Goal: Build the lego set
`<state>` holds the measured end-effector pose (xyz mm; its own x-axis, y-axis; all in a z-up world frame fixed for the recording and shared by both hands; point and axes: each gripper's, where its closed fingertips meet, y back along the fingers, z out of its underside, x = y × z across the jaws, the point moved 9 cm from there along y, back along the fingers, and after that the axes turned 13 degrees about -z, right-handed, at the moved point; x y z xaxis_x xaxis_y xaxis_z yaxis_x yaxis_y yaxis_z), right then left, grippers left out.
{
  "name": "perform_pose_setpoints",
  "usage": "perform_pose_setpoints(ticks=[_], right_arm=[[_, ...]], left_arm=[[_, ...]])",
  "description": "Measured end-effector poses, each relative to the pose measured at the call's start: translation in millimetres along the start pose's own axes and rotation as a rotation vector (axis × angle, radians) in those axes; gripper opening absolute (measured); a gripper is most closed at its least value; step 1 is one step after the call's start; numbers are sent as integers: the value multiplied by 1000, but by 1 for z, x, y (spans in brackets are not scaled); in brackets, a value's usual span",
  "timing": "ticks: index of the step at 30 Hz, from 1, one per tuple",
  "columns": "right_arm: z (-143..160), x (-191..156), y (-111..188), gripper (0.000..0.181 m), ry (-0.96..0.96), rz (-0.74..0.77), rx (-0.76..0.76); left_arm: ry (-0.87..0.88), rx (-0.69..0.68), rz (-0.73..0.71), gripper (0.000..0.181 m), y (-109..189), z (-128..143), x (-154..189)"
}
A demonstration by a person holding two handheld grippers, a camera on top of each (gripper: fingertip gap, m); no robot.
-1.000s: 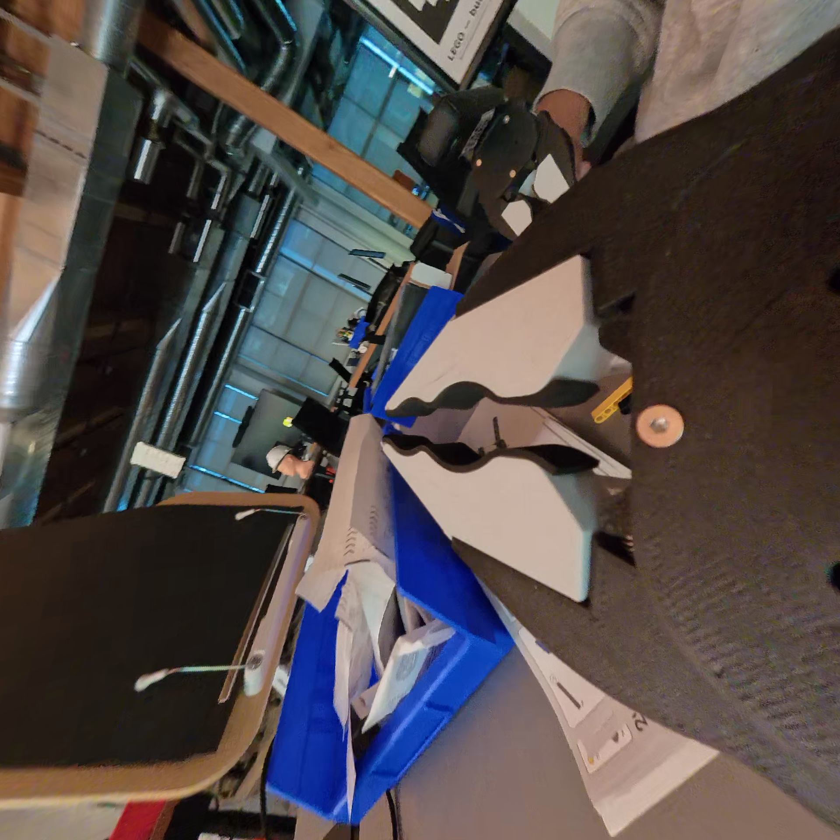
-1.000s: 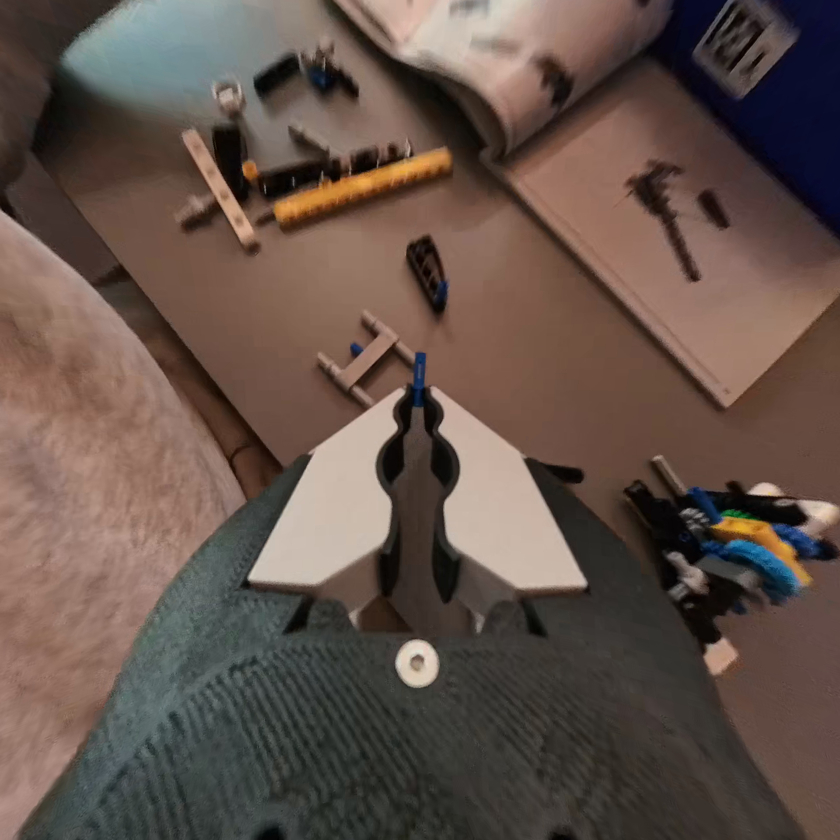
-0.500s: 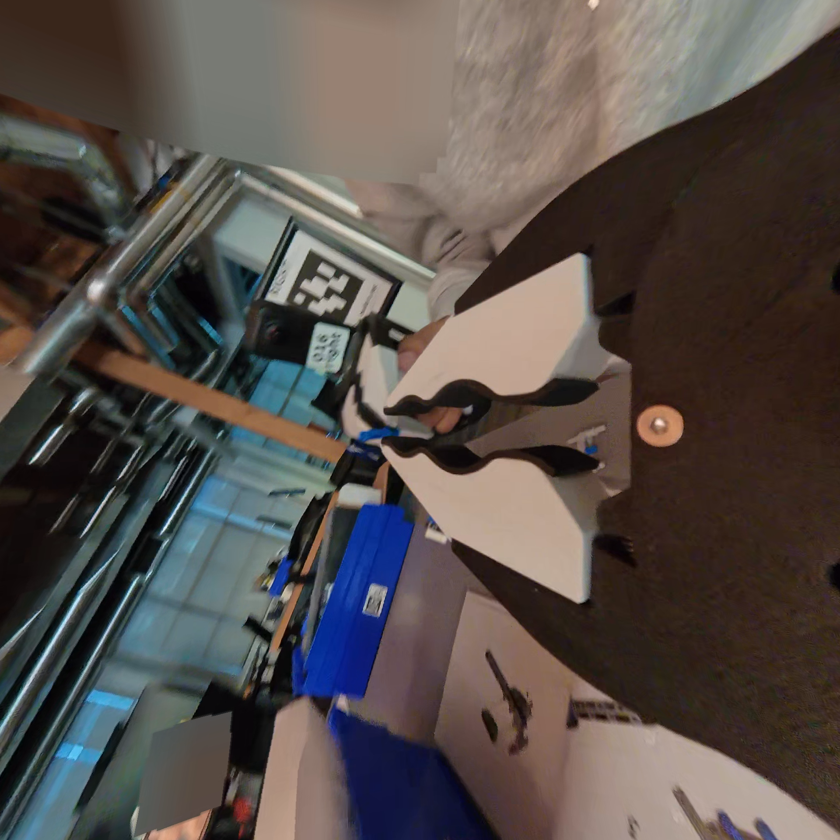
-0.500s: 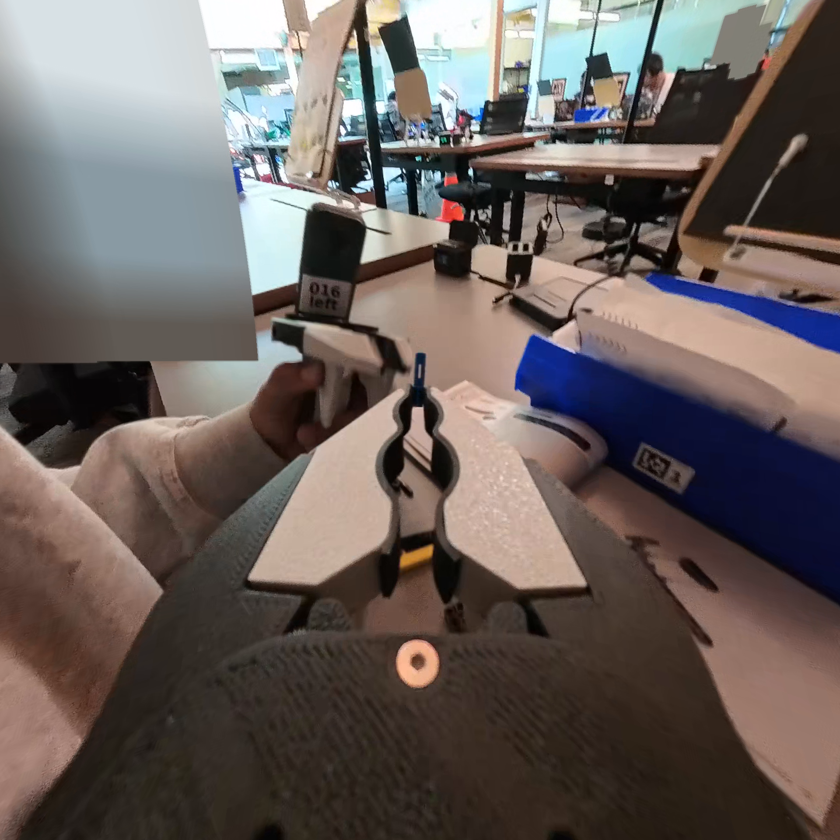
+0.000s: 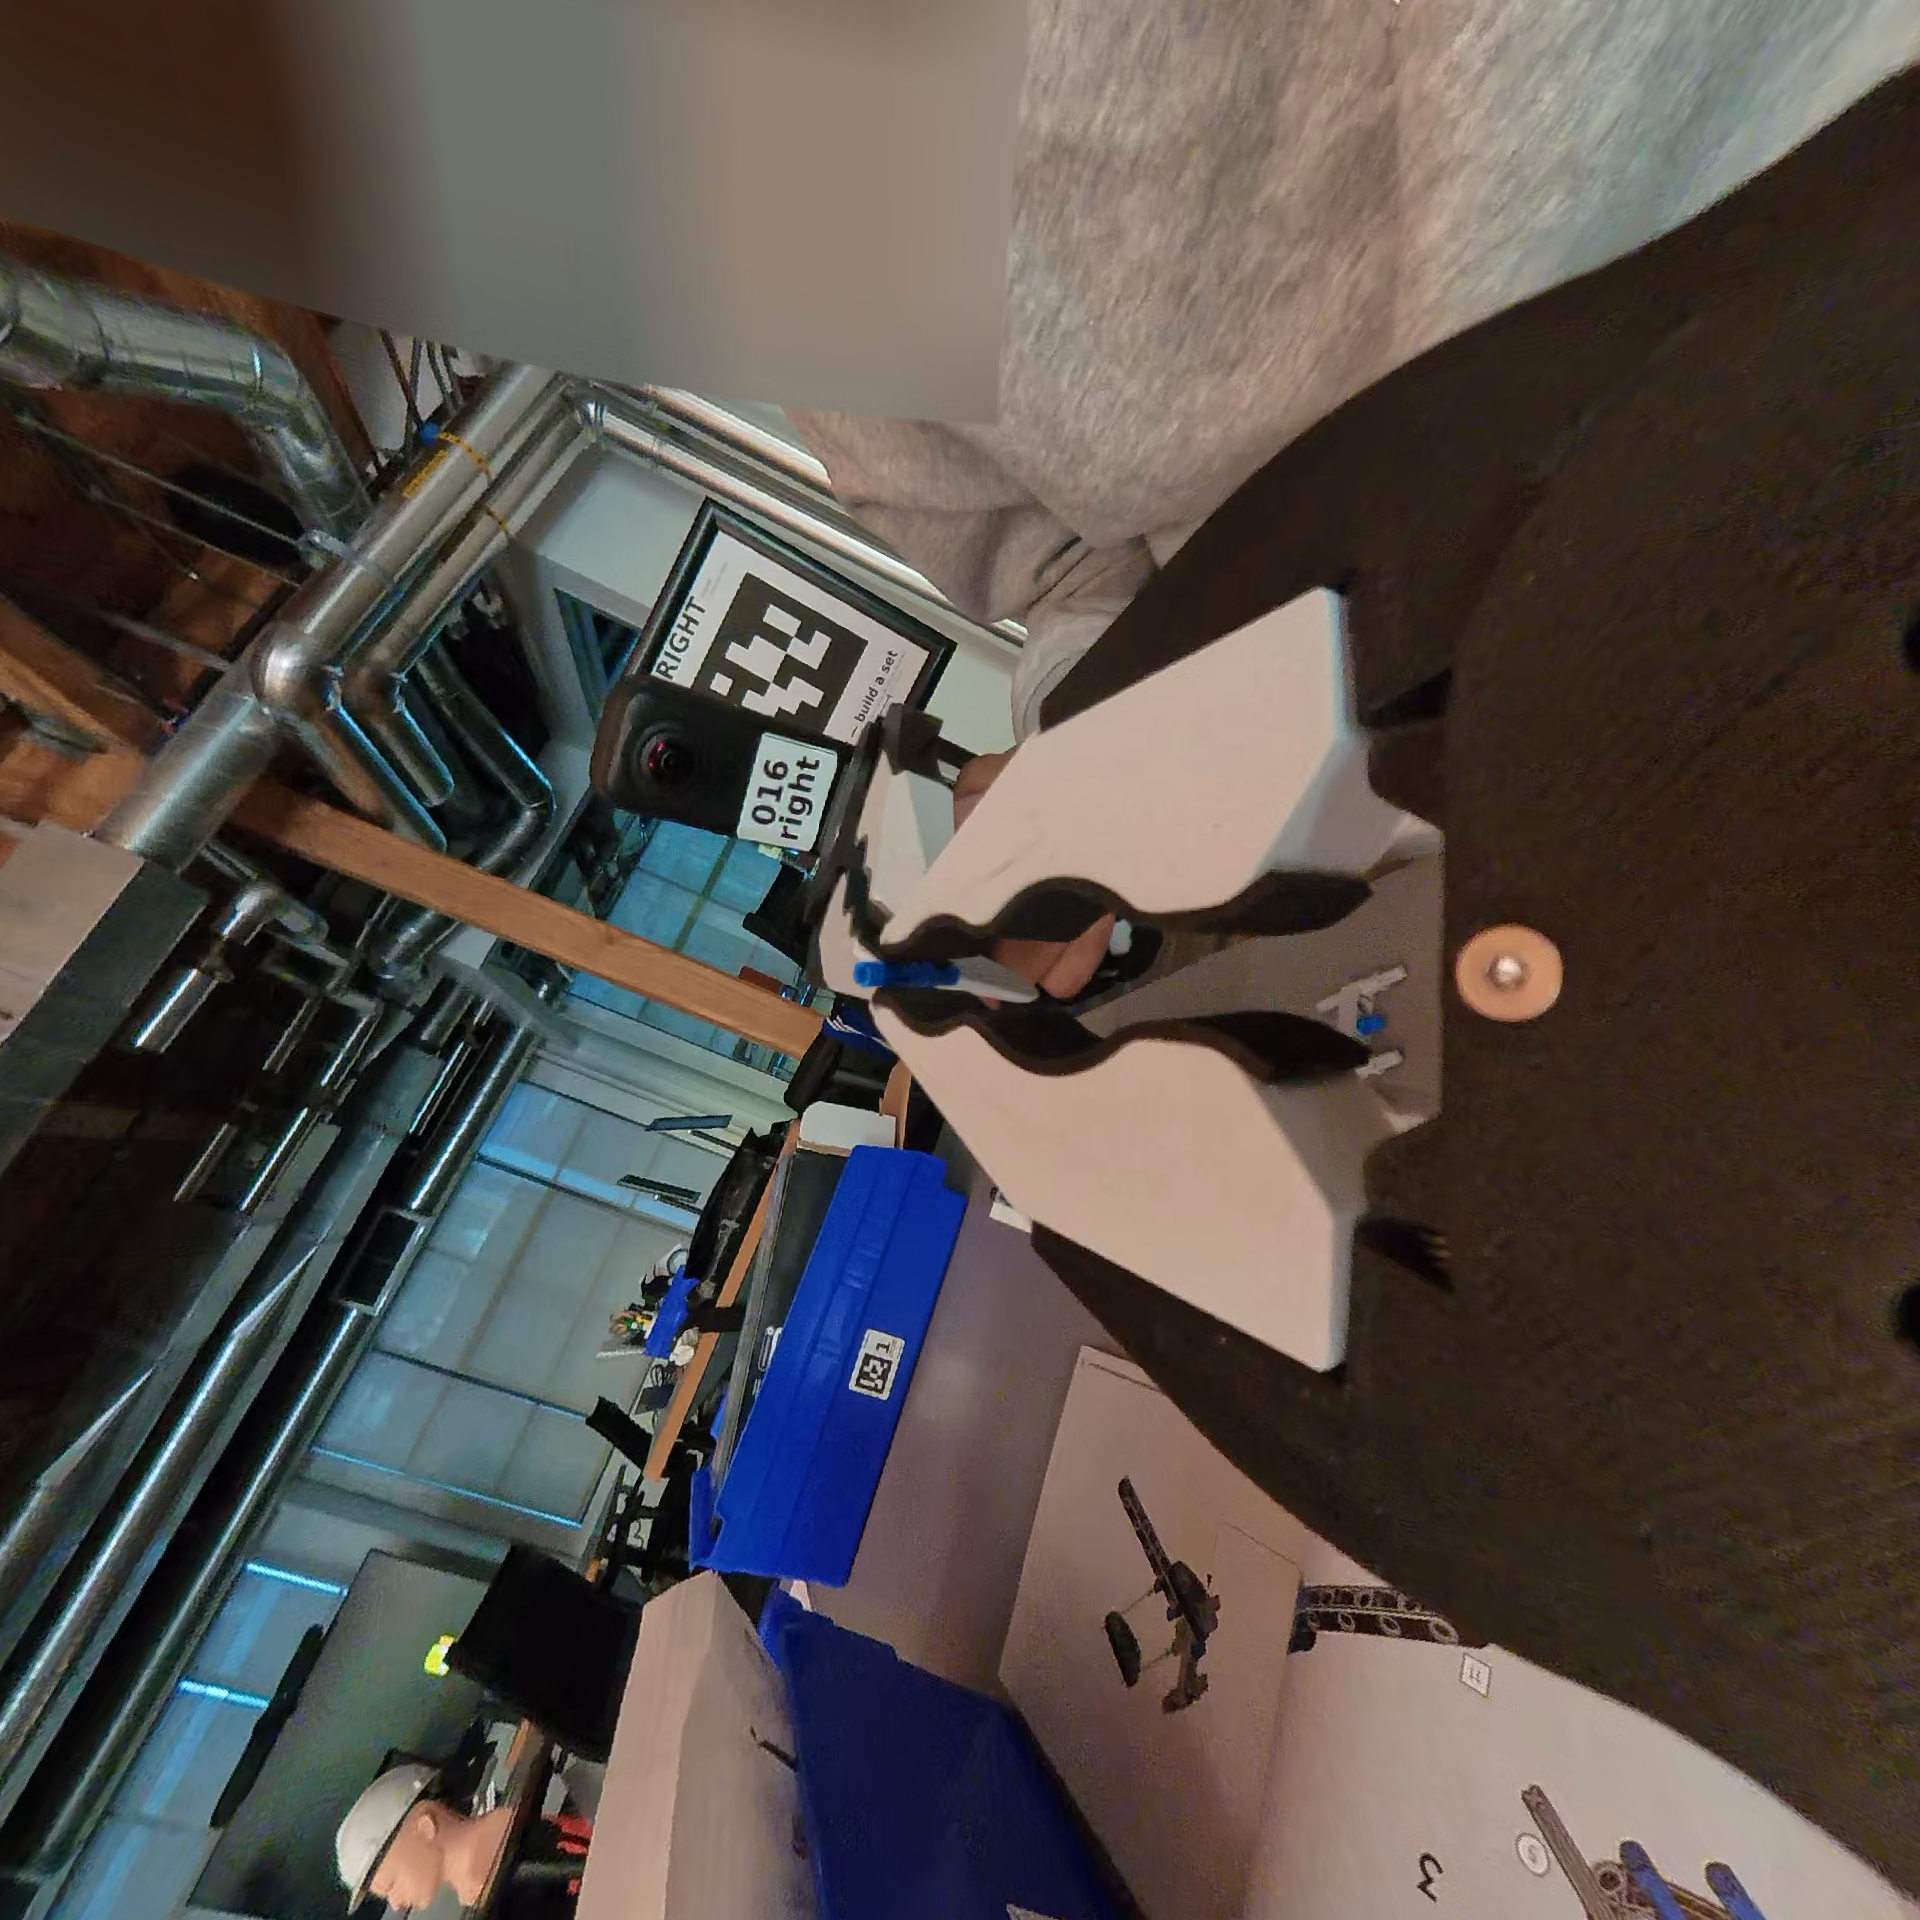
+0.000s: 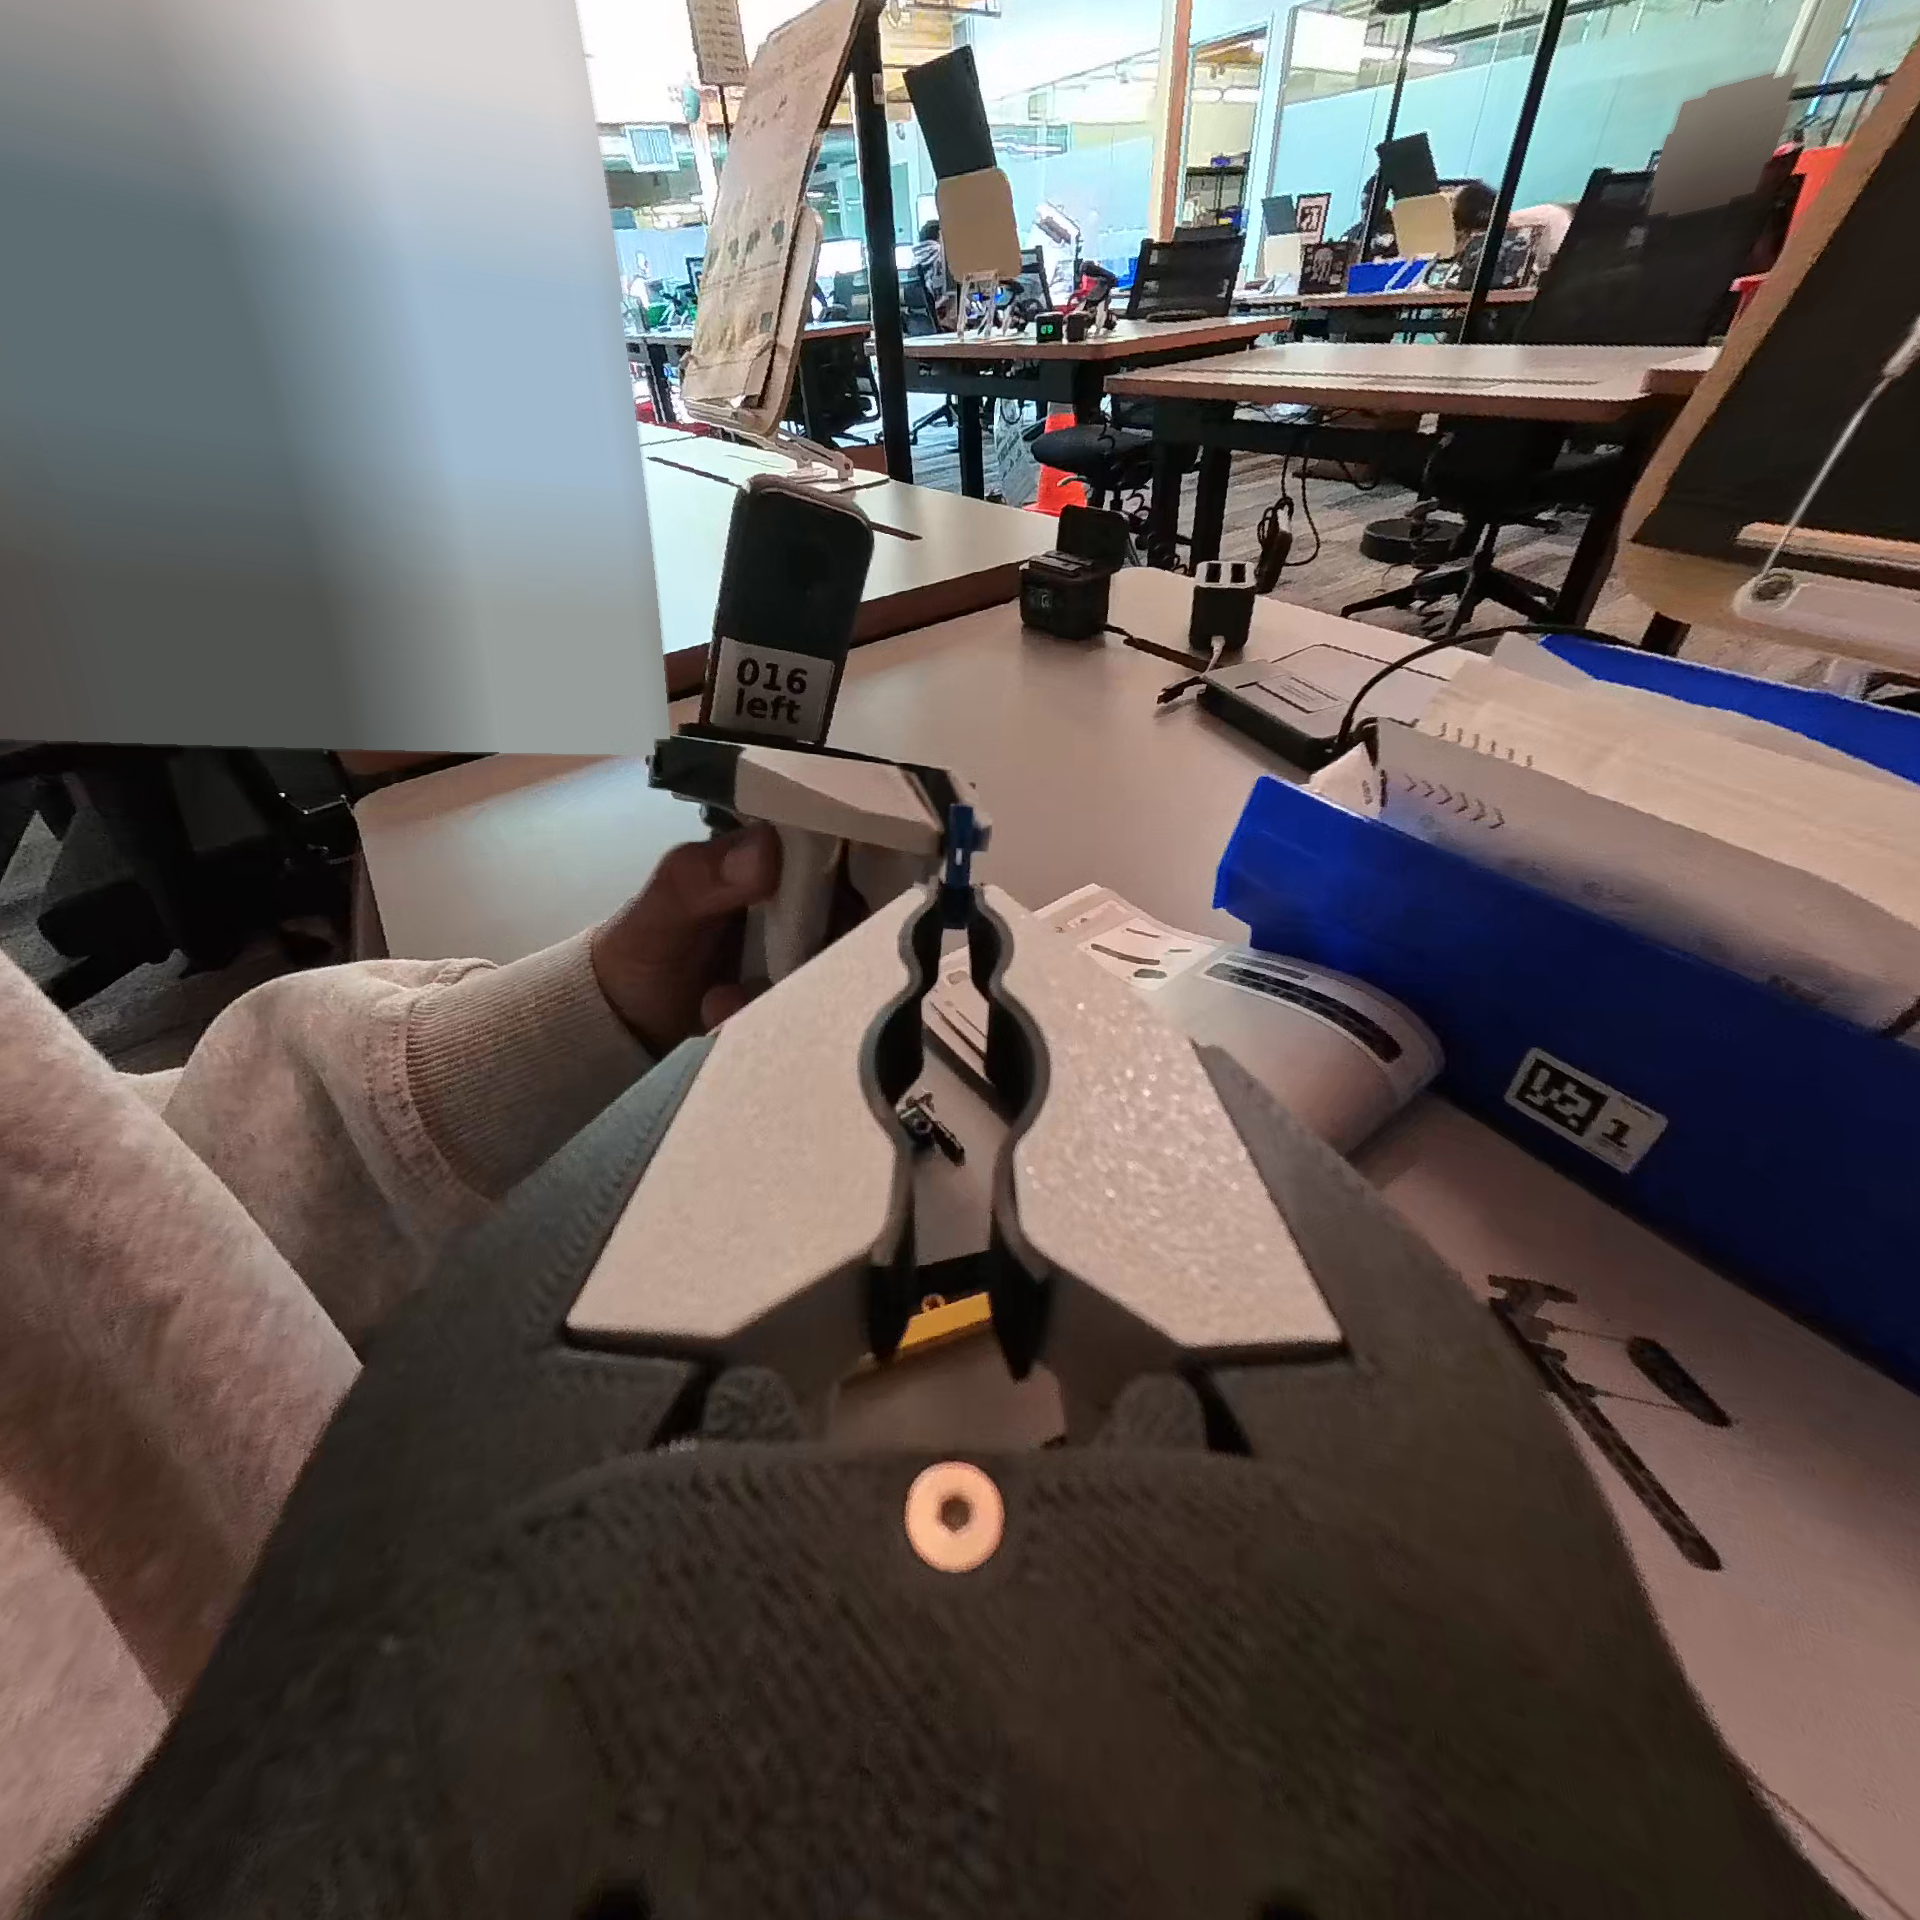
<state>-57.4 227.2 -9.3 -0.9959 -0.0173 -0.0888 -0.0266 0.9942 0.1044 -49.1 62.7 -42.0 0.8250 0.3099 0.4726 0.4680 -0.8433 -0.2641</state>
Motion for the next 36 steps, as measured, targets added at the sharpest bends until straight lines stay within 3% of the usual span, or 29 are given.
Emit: perform_pose_setpoints(ticks=[17, 20, 25, 30, 36], right_arm=[[7, 1, -4, 0, -54, -33, -34], [9, 5, -1, 14, -91, -35, -44], [6, 21, 16, 29, -365, -73, 42], [12, 29, 21, 26, -635, -149, 68], [24, 35, 22, 25, -784, -220, 103]], left_arm=[[-54, -44, -35, 1, -5, 3, 3], [-57, -45, -38, 1, -4, 3, 2], [-118, -53, -95, 1, -4, 3, 4], [-205, -111, -161, 1, -9, 8, 5], [-251, -173, -177, 1, -16, 14, 7]])
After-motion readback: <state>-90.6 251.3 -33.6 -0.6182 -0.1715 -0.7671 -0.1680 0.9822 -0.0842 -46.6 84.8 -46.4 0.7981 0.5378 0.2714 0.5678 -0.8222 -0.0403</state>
